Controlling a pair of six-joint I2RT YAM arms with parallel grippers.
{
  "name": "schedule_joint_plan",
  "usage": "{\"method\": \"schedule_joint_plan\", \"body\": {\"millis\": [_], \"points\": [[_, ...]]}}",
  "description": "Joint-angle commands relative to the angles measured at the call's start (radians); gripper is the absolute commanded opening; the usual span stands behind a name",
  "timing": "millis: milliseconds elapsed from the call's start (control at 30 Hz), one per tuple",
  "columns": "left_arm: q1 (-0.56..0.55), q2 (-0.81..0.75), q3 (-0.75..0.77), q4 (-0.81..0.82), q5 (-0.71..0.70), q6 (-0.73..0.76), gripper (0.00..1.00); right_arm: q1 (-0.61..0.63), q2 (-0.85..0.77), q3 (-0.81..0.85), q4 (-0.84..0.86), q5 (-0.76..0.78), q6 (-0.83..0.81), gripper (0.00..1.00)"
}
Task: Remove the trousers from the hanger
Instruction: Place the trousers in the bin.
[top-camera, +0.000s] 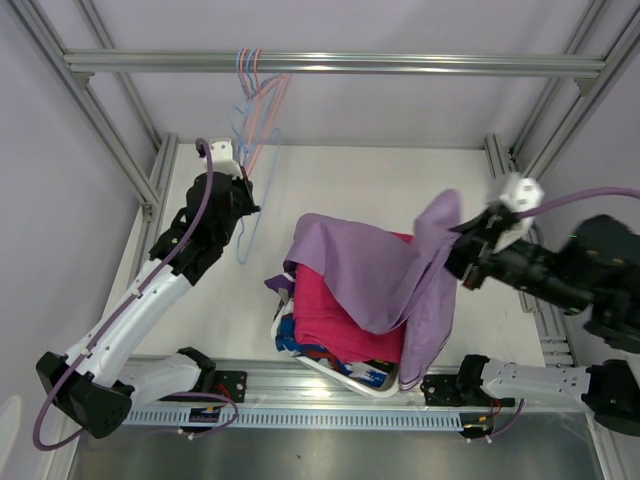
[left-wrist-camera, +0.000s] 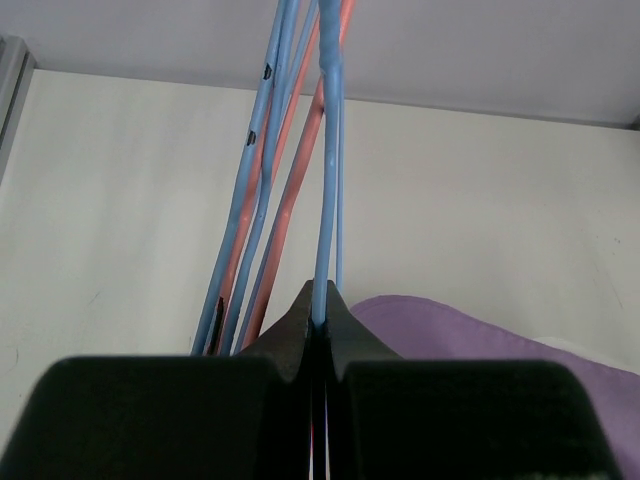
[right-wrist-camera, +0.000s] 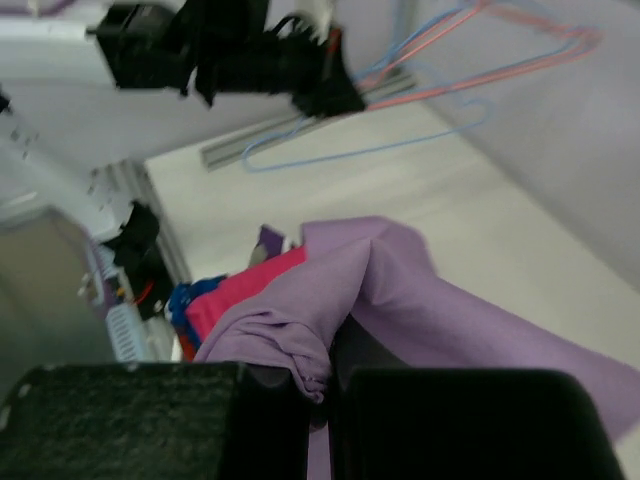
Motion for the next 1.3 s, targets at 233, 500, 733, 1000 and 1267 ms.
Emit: {"method": "schedule_joint_plan", "body": {"millis": [233, 500, 733, 1000, 1267], "points": [[0.012, 0.002, 0.046, 0.024, 0.015, 0.016, 0.00, -0.002, 0.207, -0.351, 0.268, -0.225, 0.086, 0.00], [0.012, -0.015, 0.048, 0.024, 0.023, 0.015, 0.00, -0.018, 0.419, -0.559, 0.408, -0.313, 0.176, 0.31], [0.012, -0.023, 0.048, 0.021, 0.026, 0.015, 0.01, -0.005, 0.384, -0.424, 0.271, -0.305, 0.172, 0.83], [0.012, -0.035, 0.048, 0.024, 0.034, 0.015, 0.01, -0.001, 0.322, -0.111, 0.076, -0.167, 0.136, 0.99], [0.012, -0.057, 0.046, 0.025, -0.006, 0.021, 0.01, 0.008, 0.450, -0.062, 0.069, 0.162, 0.047, 1.00]]}}
